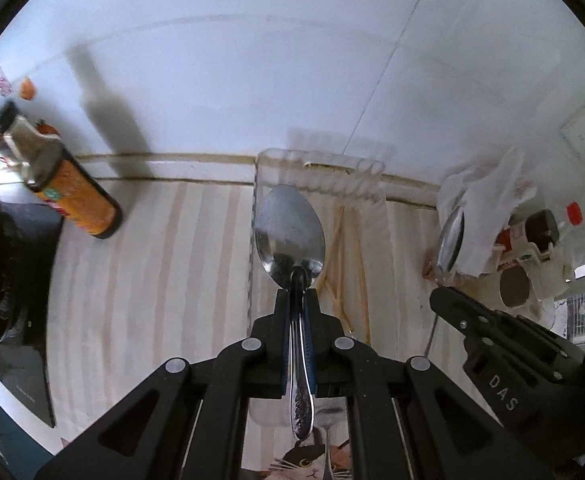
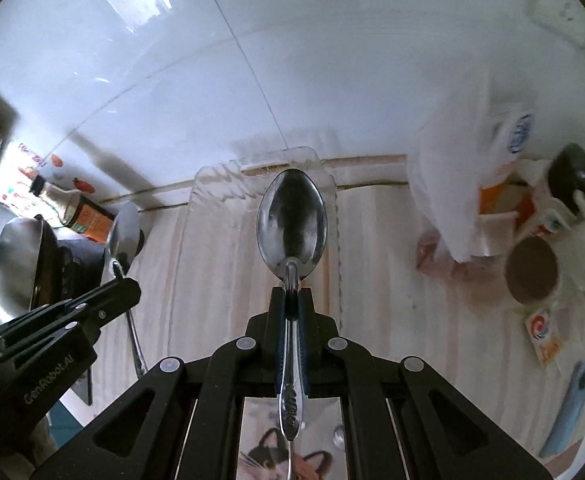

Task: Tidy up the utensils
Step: 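Carry both spoons to the drainer basket and release them inside, then return both tools to the cat mat and grasp another spoon with each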

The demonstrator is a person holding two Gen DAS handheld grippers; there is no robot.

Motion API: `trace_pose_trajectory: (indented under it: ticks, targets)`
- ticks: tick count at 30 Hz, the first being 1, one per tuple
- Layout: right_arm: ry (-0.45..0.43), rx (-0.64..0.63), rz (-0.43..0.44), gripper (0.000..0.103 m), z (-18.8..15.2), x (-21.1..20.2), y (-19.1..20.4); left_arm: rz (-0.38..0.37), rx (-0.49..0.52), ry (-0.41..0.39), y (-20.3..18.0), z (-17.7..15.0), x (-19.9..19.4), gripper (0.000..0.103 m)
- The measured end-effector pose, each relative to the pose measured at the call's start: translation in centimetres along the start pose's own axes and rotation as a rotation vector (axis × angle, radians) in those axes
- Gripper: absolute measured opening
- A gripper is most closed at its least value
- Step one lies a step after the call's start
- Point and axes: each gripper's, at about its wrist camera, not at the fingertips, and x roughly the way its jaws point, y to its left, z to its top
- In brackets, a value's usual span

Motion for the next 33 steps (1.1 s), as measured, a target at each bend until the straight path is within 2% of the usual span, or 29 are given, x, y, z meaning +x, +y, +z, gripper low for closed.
trace_pose_trajectory:
  ticks: [3,7,13,14,16,17,18,20,22,23,24,25,27,31,33]
  targets:
    - [0.035,0.003,-0.008,0.006,0.8,2.0,0.0,-0.016,0.002,0.056,0.1,0.7,1.8,0.004]
    - [0.127,-0.012,-0.011,0.007,1.2,4.9,-0.4,-0.009,-0.004,0.109,0.4,0.9,2.8,0.006]
    - [0.134,-0.011,-0.03,0.008,0.5,5.2,-1.1,0.065,0.001,0.034,1.2,-0.2,0.5,0.012]
    - [0.124,-0.007,-0.036,0.008,0.3,4.7,-1.4,0.078,0.001,0.018,1.4,-0.4,0.1,0.017]
    - [0.107,-0.001,-0.04,0.008,0.1,4.0,-1.8,0.124,-0.004,-0.024,2.0,-1.2,-0.9,0.038]
    - [0.094,0.009,-0.043,0.008,-0.3,3.3,-2.3,0.143,-0.01,-0.05,2.4,-1.7,-1.5,0.057]
    - [0.084,0.014,-0.049,0.008,-0.6,2.7,-2.6,0.161,-0.013,-0.073,2.7,-2.2,-2.0,0.069]
    - [0.066,0.026,-0.056,0.008,-1.3,1.6,-3.3,0.2,-0.02,-0.119,3.2,-3.4,-2.9,0.075]
    - [0.056,0.041,-0.074,0.011,-2.4,0.5,-4.1,0.226,-0.028,-0.157,3.6,-4.6,-3.6,0.086]
    - [0.051,0.048,-0.075,0.015,-3.0,0.0,-4.5,0.234,-0.03,-0.174,3.9,-5.3,-3.8,0.097]
    - [0.049,0.056,-0.079,0.018,-3.9,-0.4,-4.9,0.241,-0.029,-0.186,3.9,-5.9,-3.9,0.103]
    - [0.05,0.058,-0.083,0.02,-4.5,-0.6,-5.2,0.245,-0.028,-0.19,4.0,-6.5,-3.8,0.103]
    - [0.053,0.059,-0.089,0.032,-6.4,-0.9,-5.8,0.254,-0.013,-0.172,4.0,-7.9,-3.1,0.103]
    - [0.086,0.033,-0.095,0.034,-10.9,-0.5,-6.7,0.266,0.003,-0.09,3.9,-11.5,-0.4,0.103]
    - [0.134,0.021,-0.08,0.034,-13.3,0.6,-7.1,0.261,-0.001,-0.037,3.9,-13.2,1.3,0.103]
